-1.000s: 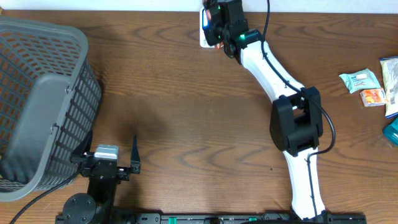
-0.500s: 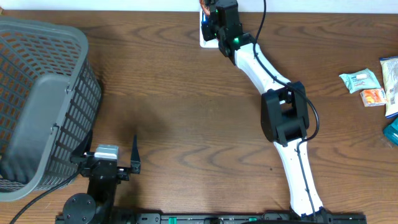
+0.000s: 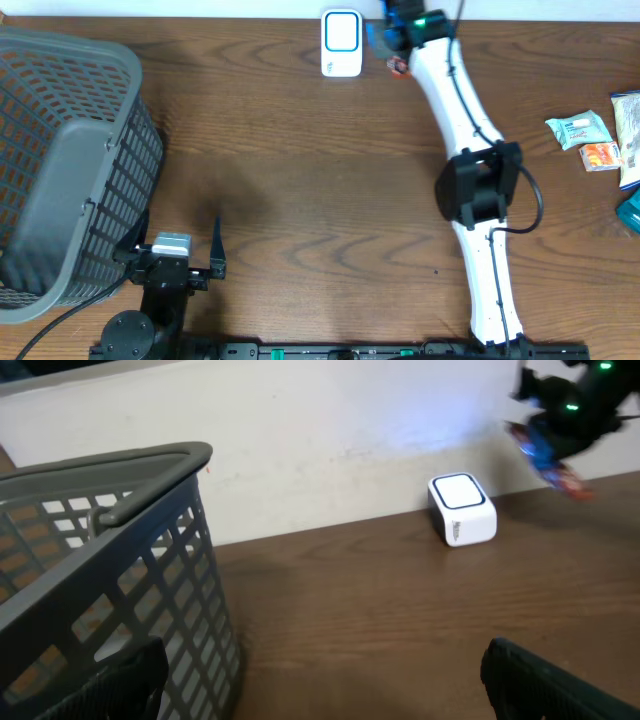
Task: Scan the item barcode
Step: 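Carry the Tops bar to the right edge and release it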
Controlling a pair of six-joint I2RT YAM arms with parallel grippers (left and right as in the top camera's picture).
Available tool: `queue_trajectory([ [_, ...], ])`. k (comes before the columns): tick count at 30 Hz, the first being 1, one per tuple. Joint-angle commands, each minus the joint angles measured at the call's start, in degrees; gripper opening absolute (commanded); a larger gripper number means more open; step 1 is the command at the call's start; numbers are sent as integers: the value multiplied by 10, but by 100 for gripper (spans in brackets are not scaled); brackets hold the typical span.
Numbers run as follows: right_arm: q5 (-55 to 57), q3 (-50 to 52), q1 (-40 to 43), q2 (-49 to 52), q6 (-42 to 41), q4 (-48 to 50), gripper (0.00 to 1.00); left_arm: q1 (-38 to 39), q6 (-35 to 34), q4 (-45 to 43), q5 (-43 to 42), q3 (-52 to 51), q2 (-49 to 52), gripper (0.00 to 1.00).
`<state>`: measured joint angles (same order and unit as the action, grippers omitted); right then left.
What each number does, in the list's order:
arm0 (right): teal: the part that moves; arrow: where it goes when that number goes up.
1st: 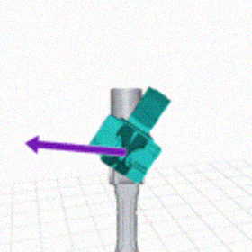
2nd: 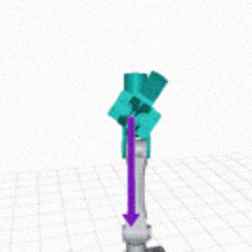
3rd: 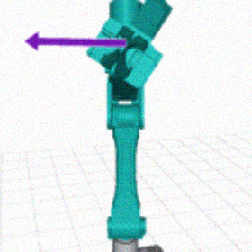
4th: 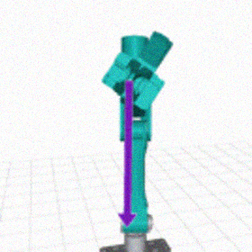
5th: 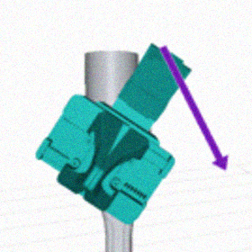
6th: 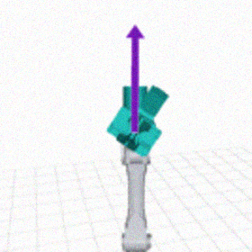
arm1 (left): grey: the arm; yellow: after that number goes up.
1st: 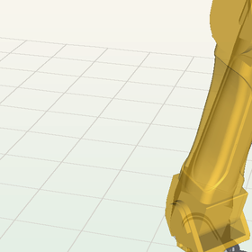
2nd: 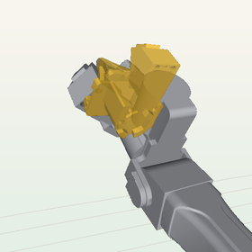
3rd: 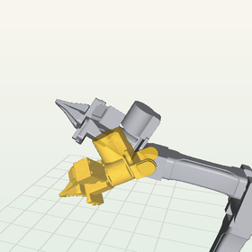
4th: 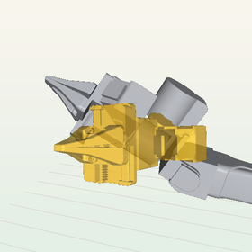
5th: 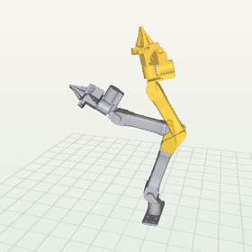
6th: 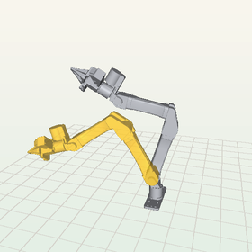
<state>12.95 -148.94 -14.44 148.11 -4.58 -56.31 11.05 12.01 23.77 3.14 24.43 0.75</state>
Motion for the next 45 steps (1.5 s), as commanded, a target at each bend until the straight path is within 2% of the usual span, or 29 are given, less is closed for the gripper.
queue_trajectory([
  [1, 81, -2, 55, -4, -5, -46, 1, 2, -3, -2, -1, 1, -1, 100],
  [4, 109, 25, 103, -4, -5, -61, 1, 2, -3, -2, -1, 1, -1, 100],
  [13, 95, 169, 254, -4, -5, -16, 1, 2, -3, -2, -1, 1, -1, 100],
  [19, 97, 168, 316, -14, -9, -26, 1, 2, -3, -2, -1, 1, -1, 100],
  [20, 99, 161, 322, -19, -9, -29, 8, 2, -3, -2, -1, 1, -1, 100],
  [21, 99, 154, 327, -25, -9, -32, 36, 2, -3, -2, -1, 1, -1, 100],
  [23, 98, 132, 332, -40, -9, -42, 66, 2, -3, -2, -1, 1, -1, 100],
  [24, 92, 122, 332, -49, -9, -47, 85, 2, -3, -2, -1, 1, -1, 100],
  [25, 85, 112, 330, -58, -9, -51, 97, 2, -3, -2, -1, 1, -1, 100],
  [26, 76, 103, 327, -70, -9, -55, 99, 2, -3, -2, -1, 1, -1, 100],
  [36, -66, 78, 267, -277, -10, -95, 99, 2, -3, -2, -1, 1, -1, 100],
  [45, -75, 78, 171, -494, -10, -218, 99, 2, -3, -2, -1, 1, -1, 100],
])
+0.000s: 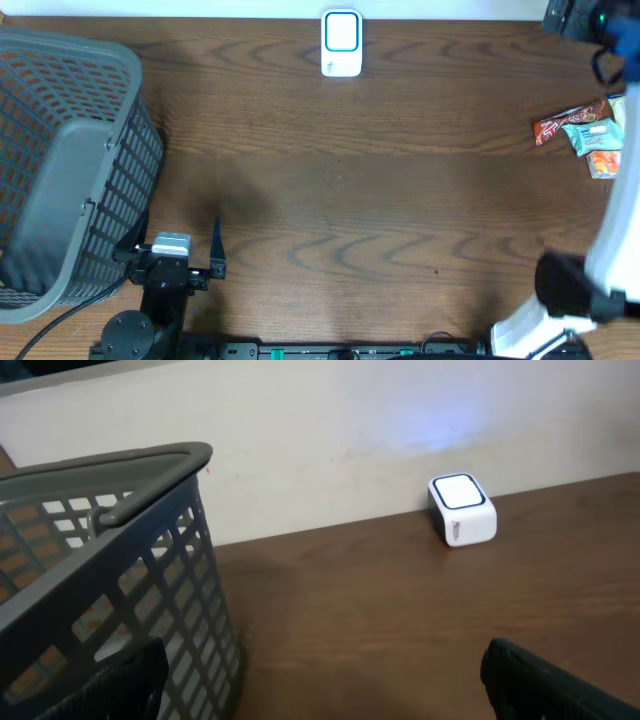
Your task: Scan the item barcode
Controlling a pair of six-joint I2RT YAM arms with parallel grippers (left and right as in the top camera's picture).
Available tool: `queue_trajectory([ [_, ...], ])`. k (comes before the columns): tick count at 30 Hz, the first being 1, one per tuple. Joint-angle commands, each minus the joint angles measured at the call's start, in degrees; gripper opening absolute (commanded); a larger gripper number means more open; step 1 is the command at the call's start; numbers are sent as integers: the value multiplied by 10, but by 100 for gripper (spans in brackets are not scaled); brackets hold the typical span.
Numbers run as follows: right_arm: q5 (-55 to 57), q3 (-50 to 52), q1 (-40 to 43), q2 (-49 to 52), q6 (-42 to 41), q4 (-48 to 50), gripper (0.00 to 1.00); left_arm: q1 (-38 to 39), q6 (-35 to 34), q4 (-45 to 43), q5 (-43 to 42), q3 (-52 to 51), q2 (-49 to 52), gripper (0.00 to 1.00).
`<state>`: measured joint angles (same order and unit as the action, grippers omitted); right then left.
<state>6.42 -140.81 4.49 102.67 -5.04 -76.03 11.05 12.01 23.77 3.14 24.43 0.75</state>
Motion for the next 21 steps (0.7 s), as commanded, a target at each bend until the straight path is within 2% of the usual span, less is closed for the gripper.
queue_trajectory([
  [1, -10, -3, -27, -58, -5, -31, 99, 2, -3, -2, -1, 1, -1, 100],
  [11, -9, -3, -58, -205, -5, -72, 99, 2, -3, -2, -1, 1, -1, 100],
  [17, -8, -3, -60, -266, -10, -163, 99, 2, -3, -2, -1, 1, -1, 100],
  [21, -3, -3, -59, -304, -9, -162, 99, 2, -3, -2, -1, 1, -1, 100],
])
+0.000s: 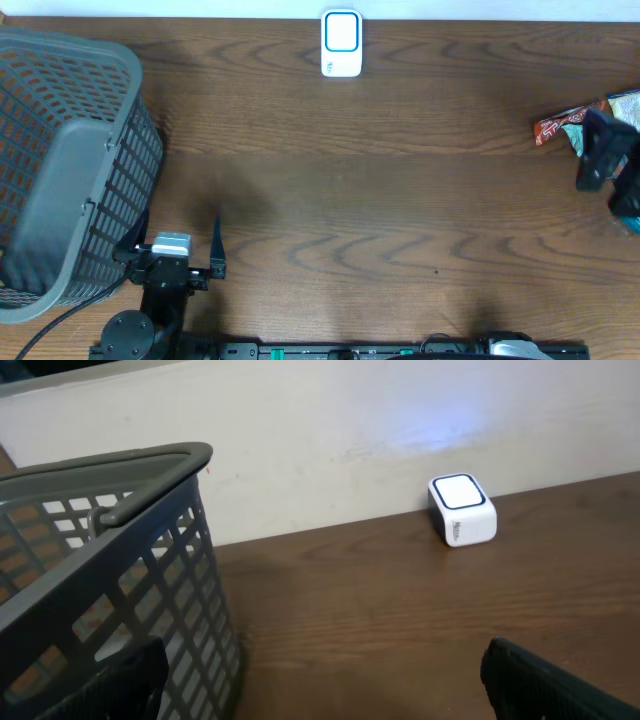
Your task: Scan the item barcode
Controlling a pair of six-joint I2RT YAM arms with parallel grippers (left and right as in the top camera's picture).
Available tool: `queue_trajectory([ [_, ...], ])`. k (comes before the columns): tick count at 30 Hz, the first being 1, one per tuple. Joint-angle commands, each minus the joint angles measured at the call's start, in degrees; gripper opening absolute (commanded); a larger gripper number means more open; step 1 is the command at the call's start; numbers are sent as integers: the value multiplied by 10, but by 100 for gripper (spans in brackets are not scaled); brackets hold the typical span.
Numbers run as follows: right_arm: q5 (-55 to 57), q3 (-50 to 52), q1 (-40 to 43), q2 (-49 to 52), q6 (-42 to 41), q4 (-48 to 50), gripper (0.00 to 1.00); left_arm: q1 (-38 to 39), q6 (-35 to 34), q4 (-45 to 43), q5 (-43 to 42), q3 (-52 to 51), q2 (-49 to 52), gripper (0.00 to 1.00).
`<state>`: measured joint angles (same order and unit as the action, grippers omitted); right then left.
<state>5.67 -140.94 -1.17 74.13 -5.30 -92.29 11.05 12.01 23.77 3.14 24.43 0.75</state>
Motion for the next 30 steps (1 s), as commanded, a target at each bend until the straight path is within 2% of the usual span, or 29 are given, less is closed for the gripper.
queue_trajectory([
  [1, 4, 0, -2, -30, -7, 2, 99, 2, -3, -2, -1, 1, -1, 100],
  [6, 3, 37, -2, -85, -24, 28, 99, 2, -3, -2, -1, 1, -1, 100],
  [11, 1, 171, -2, -169, -29, 117, 99, 2, -3, -2, -1, 1, -1, 100],
  [18, 0, 468, -2, -317, -66, 290, 99, 2, -3, -2, -1, 1, -1, 100],
  [24, 0, 755, -1, -445, -69, 497, 99, 2, -3, -2, -1, 1, -1, 100],
  [30, -1, 972, 14, -566, -74, 651, 99, 2, -3, -2, -1, 1, -1, 100],
])
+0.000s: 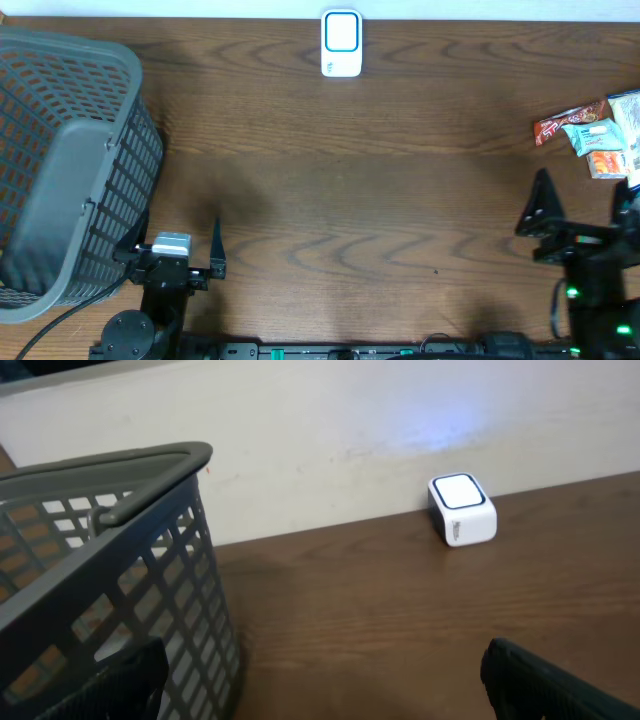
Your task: Scan the item barcode
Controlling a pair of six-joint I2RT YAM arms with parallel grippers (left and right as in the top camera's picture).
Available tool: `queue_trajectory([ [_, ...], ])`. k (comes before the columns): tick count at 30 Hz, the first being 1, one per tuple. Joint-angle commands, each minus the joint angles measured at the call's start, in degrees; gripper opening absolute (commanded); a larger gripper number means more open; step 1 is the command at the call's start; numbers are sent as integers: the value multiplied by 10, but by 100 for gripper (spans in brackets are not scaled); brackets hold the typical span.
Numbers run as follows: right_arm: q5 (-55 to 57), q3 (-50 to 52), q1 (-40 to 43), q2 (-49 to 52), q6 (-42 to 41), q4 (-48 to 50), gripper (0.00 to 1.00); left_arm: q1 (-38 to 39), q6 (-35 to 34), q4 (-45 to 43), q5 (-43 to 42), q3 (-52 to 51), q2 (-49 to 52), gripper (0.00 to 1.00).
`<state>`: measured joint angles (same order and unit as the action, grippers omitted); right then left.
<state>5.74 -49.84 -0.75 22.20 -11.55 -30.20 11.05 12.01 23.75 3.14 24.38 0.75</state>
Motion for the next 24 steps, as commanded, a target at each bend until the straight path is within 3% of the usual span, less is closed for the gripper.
queue_trajectory([
  [1, -2, 88, 14, -66, -13, 48, 99, 2, -3, -2, -1, 2, -1, 100],
  [11, -5, 294, 67, -207, -47, 185, 99, 2, -3, -2, -1, 2, -1, 100],
  [24, -18, 447, 104, -219, -69, 249, 99, 2, -3, -2, -1, 2, -1, 100],
])
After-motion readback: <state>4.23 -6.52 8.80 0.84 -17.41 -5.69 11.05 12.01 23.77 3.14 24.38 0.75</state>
